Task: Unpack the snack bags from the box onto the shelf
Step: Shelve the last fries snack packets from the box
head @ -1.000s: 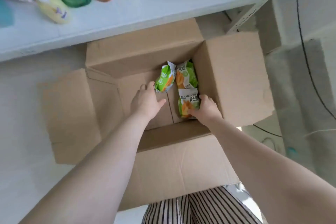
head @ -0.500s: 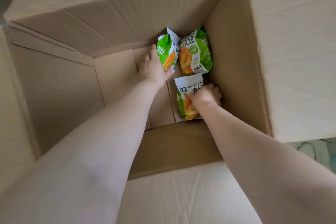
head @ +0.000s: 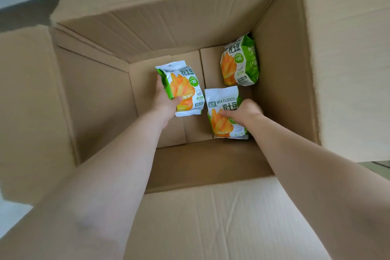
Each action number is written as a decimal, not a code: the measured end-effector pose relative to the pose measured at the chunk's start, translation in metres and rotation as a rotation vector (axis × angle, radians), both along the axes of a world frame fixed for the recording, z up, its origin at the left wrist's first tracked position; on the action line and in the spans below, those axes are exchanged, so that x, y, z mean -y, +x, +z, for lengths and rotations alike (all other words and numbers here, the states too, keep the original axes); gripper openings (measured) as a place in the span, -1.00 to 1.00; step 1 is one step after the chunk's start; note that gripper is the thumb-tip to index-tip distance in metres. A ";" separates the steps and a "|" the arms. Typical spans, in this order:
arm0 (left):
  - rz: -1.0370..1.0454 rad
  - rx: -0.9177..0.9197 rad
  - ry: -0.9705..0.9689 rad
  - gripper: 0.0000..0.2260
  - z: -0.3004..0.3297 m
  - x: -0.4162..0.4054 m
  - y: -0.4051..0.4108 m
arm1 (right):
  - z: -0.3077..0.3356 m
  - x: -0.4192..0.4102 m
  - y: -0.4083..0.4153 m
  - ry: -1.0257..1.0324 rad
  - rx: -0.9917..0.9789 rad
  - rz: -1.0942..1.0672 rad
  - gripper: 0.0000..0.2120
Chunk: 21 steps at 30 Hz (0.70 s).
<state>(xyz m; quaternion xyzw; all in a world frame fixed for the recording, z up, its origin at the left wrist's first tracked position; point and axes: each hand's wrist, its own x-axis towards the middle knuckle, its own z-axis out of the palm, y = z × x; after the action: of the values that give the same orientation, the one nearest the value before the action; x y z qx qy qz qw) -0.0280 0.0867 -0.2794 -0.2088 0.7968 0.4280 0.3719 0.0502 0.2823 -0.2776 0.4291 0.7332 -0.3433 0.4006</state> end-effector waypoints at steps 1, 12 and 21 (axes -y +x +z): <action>0.011 0.008 0.014 -0.21 0.012 0.005 0.002 | 0.013 0.001 -0.001 -0.004 -0.052 -0.051 -0.62; 0.030 0.148 0.336 -0.32 0.277 0.033 0.000 | 0.278 0.003 -0.007 -0.228 -0.331 -0.467 -0.65; -0.063 -0.002 0.532 -0.41 0.492 0.038 0.020 | 0.501 0.002 0.014 -0.478 -0.413 -0.342 -0.14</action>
<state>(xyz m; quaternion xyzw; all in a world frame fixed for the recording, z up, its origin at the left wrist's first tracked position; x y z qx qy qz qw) -0.0075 0.0482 0.2123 -0.0786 0.6625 0.6110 0.4261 0.0644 0.2800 0.2233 0.3612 0.6154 -0.6466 0.2696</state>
